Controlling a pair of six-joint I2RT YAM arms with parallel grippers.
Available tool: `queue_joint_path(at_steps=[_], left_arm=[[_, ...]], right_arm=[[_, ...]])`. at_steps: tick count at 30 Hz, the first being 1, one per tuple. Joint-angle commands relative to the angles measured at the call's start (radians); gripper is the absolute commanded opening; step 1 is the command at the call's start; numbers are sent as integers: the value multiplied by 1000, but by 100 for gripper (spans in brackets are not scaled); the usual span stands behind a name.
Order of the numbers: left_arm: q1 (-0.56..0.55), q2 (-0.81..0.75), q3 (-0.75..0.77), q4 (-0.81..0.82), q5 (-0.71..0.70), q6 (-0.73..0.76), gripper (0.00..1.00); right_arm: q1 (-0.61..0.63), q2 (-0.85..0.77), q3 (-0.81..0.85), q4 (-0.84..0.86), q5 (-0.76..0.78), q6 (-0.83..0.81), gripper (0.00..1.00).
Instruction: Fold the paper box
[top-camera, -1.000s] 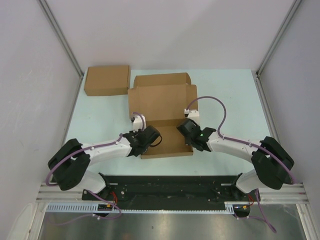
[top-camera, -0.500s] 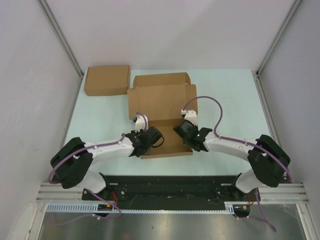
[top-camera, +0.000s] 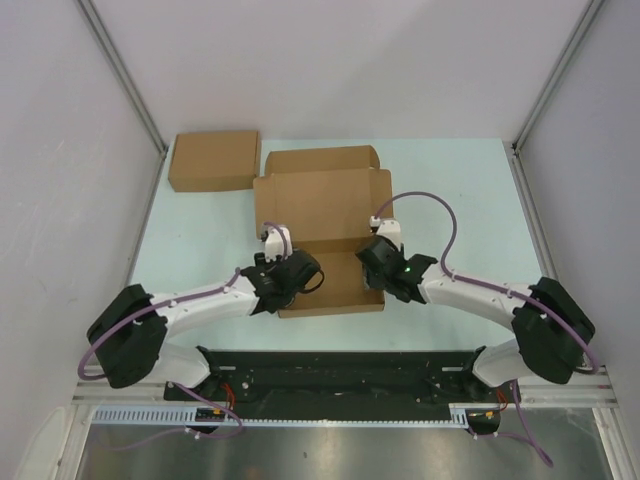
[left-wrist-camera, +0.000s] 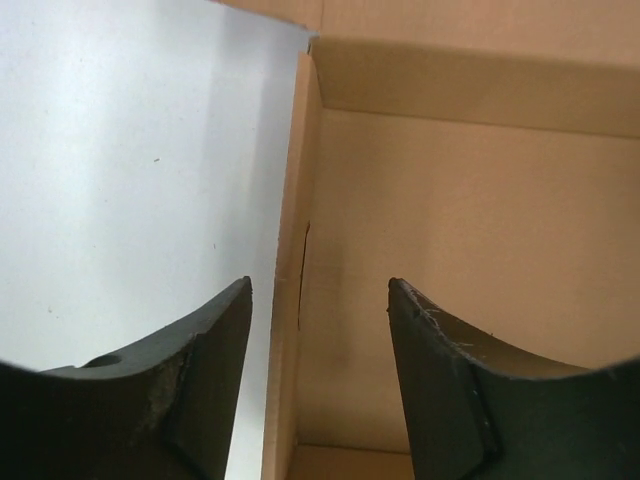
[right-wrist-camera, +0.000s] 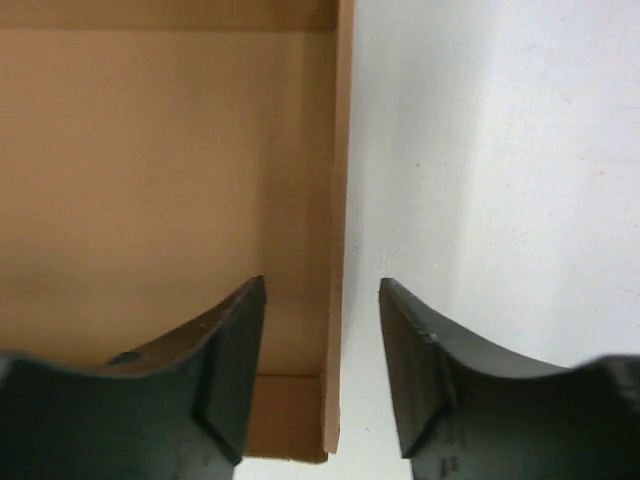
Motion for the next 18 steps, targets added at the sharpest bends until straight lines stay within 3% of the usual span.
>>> queue_joint_path(at_steps=[1,6,12,16,18], left_arm=[[-3,-72,24,-30,-35,-29,63],[-3,-149,37,-59,-52,-15,67],[-3,-302,59,-82,-82,42,70],[26,-406,38,4,-99,135,70],[106,-439,41,18,-56,144,70]], right_arm=[[-21,-98,4,-13,-7,2,61],[-30,-162,17,-55,1,-2,75],[-55,-289,94,-109,-8,-41,79],[-189,-334,148,-83,-79,-125,80],[-262,-335,175,-45,-149,-151,80]])
